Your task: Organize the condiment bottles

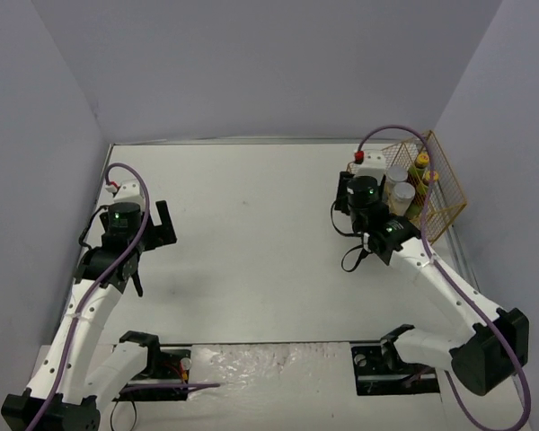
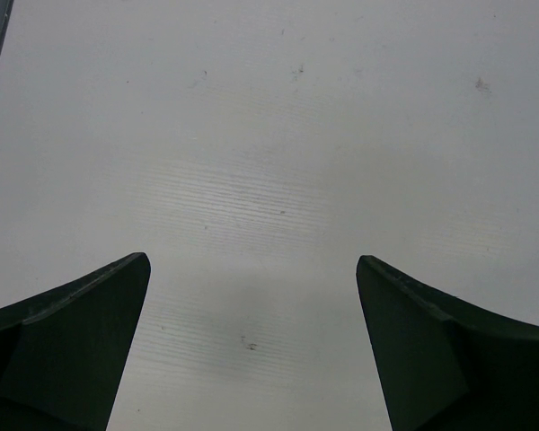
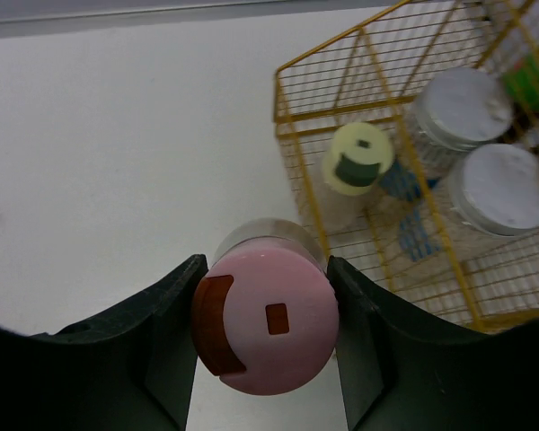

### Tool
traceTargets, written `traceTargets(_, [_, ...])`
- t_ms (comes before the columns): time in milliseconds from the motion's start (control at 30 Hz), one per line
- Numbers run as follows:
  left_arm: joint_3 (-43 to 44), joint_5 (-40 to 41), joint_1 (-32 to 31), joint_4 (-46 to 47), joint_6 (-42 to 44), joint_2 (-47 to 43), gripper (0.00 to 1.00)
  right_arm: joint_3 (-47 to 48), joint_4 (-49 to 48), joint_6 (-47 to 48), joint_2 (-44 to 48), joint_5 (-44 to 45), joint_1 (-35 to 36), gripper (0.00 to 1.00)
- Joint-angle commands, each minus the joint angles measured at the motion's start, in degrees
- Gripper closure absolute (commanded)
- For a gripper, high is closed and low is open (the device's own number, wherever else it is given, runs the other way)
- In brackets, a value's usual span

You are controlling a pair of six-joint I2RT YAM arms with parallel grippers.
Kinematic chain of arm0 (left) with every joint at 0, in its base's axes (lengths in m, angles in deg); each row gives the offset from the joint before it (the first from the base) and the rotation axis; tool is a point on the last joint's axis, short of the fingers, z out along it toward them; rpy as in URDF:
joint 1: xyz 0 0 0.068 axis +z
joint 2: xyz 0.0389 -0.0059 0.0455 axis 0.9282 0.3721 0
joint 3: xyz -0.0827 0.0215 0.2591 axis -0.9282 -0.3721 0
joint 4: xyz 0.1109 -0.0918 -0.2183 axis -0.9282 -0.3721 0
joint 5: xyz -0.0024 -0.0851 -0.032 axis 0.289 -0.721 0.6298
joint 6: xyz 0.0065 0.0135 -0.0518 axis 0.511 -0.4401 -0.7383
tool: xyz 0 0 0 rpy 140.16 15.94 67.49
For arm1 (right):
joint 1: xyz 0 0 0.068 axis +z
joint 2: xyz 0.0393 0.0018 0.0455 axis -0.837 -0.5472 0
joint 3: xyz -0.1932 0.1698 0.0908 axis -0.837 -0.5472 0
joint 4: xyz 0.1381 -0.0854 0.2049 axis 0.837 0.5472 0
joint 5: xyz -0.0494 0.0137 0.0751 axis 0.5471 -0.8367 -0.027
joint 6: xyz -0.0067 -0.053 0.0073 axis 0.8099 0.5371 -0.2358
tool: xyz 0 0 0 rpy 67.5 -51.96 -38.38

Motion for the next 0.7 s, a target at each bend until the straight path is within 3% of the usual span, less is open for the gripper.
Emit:
traceTargets(0, [1.4,-0.9,0.7,3.1,0.5,0.4,0.03,2.2,1.4,0.4,2.1,1.9,-6.7,0.81])
traceTargets(367, [1.4,-1.2,0.7,3.2,0.6,0.7,0.03,0.0,0.7,-0.7,-0.5,-3.2,-17.2,0.81])
traceTargets(533, [1.4,-1.2,0.7,3.2,0.6,0.7,0.03,-0.9,0.1,-1.7,-2.5,-6.6,-18.5,0.80])
traceTargets(667, [1.4,-1.4,0.8,3.2,0.6,0.9,0.03,-1.9,-0.4,-1.8,-4.0,-7.5,-18.5,0.70])
